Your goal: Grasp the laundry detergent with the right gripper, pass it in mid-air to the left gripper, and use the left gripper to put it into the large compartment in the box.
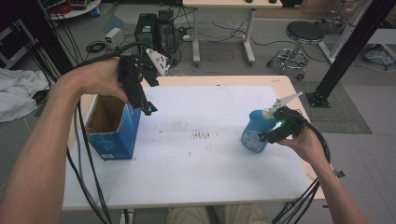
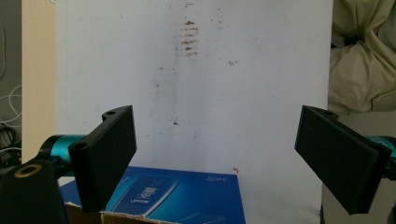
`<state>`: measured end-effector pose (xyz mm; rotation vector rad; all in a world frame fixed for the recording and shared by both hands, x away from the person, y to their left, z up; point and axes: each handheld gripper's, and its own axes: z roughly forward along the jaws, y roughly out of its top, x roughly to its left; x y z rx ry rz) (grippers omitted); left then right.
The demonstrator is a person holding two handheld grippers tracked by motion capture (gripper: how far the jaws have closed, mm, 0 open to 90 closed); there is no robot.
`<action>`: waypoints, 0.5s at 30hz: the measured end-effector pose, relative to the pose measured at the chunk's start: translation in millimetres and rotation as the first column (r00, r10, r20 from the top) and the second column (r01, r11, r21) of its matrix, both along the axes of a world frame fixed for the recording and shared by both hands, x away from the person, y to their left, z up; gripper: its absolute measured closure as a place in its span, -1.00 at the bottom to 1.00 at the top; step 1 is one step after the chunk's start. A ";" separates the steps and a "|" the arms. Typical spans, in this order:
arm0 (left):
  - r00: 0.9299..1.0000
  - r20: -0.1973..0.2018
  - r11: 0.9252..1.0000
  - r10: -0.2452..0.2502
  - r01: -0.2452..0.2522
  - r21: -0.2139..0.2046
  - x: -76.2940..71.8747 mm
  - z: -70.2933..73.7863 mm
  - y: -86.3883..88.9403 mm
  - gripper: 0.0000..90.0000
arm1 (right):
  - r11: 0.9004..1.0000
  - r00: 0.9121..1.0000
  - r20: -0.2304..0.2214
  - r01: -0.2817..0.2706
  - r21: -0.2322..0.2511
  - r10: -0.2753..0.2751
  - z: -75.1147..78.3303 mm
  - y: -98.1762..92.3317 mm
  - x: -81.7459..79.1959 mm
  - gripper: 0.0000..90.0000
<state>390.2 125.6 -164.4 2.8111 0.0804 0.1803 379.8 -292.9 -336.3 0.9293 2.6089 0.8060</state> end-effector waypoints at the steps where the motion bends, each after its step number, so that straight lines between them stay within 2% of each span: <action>1: 1.000 0.001 1.000 -0.001 0.001 0.002 0.0 0.0 -0.1 -0.72 | 1.000 1.000 0.004 0.005 0.005 -0.005 -0.7 0.0 -0.4 -0.72; 7: 1.000 0.003 1.000 -0.005 0.005 0.001 0.7 -1.1 -0.3 -0.72 | 0.999 0.999 0.026 0.021 0.030 -0.022 -6.0 0.5 -0.9 -0.72; 15: 1.000 -0.001 1.000 -0.005 0.005 0.003 1.2 -3.5 -0.2 -0.72 | 0.999 0.999 0.030 0.021 0.050 -0.023 -10.9 3.0 -0.9 -0.72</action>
